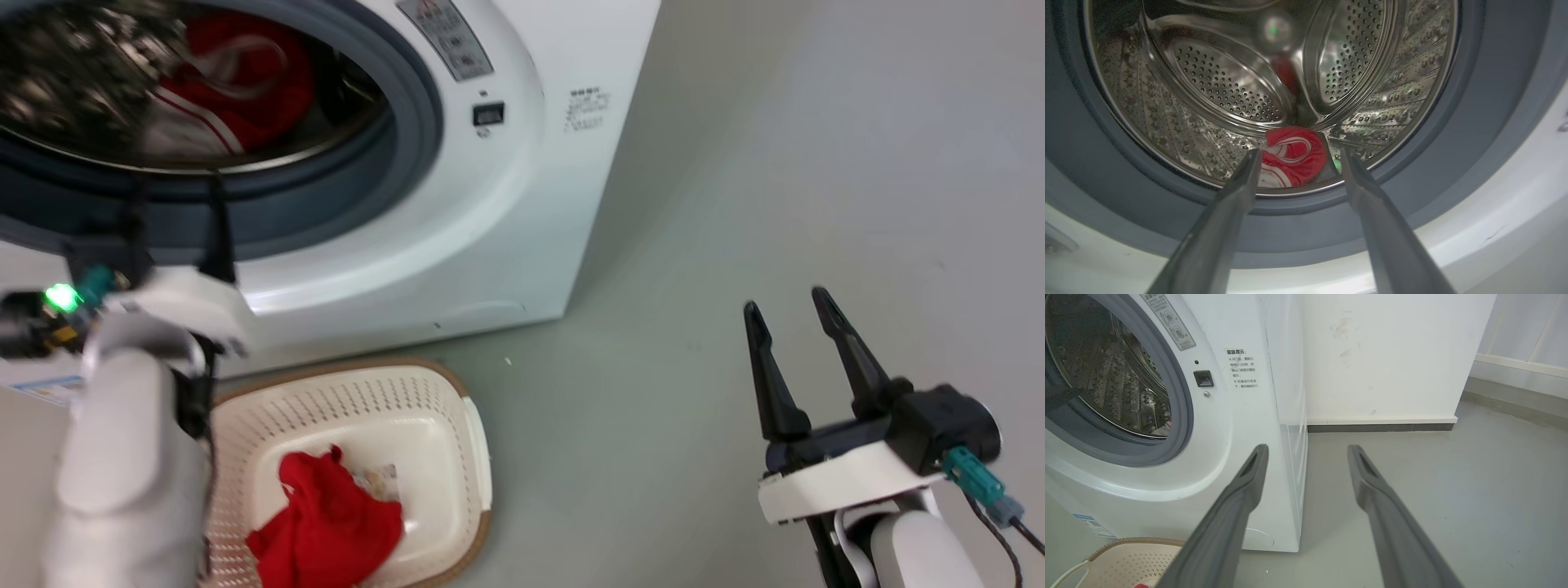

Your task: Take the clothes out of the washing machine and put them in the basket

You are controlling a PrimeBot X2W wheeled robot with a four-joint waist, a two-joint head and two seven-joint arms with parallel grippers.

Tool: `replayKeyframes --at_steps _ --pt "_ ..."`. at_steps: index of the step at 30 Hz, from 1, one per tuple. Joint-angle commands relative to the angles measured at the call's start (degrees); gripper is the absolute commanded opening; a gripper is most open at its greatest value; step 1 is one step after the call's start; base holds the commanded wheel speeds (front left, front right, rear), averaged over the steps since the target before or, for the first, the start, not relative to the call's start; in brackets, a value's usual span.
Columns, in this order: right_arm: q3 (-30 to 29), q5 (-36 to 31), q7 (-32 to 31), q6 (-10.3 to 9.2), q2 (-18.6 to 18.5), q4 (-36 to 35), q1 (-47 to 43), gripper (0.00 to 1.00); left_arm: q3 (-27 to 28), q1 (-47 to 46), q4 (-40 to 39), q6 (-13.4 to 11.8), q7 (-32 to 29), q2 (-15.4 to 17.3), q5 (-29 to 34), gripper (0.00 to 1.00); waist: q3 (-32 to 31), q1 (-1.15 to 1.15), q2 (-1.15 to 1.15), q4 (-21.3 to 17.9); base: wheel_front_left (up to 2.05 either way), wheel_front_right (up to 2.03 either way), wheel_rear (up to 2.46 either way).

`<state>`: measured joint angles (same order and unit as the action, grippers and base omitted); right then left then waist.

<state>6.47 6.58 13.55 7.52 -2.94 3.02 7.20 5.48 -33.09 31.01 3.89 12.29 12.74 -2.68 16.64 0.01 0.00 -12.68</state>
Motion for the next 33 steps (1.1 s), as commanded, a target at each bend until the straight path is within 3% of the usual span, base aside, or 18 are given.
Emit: replayKeyframes --at_steps 1,12,18,24,28,33 --pt "0.4 0.5 0.3 -0.06 0.1 -0.3 1.3 1.0 0.1 -2.0 0.8 0.1 -0.4 1.1 0.2 1.0 4.3 -0.01 0.0 -2.7 0.0 0.0 0.0" --pt "3.2 4.5 1.7 -0.06 0.1 -0.2 7.1 1.0 -0.1 -20.1 9.5 -0.1 -8.0 11.0 2.3 1.0 17.3 -0.01 0.0 -8.5 0.0 0.0 0.0" --pt "4.7 7.0 1.7 -0.05 0.1 -1.7 8.9 1.0 -1.4 -31.0 11.5 1.2 -13.3 17.2 3.9 1.0 23.0 -0.01 0.0 -11.3 0.0 0.0 0.0" --pt "6.5 9.1 1.7 -0.06 0.2 -3.1 10.1 1.0 -5.0 -42.0 12.0 2.7 -23.4 22.5 5.9 1.0 28.5 -0.01 0.0 -13.7 0.0 0.0 0.0" --pt "8.0 10.6 1.7 -0.06 0.1 -3.7 10.8 1.0 -8.9 -49.3 12.4 3.4 -33.9 26.5 6.7 1.0 32.0 -0.01 0.0 -15.9 0.0 0.0 0.0" --pt "8.9 11.6 1.7 -0.06 0.1 -4.2 10.6 1.0 -12.8 -53.0 12.4 3.6 -44.1 29.6 5.5 1.0 34.1 -0.01 0.0 -17.5 0.0 0.0 0.0"
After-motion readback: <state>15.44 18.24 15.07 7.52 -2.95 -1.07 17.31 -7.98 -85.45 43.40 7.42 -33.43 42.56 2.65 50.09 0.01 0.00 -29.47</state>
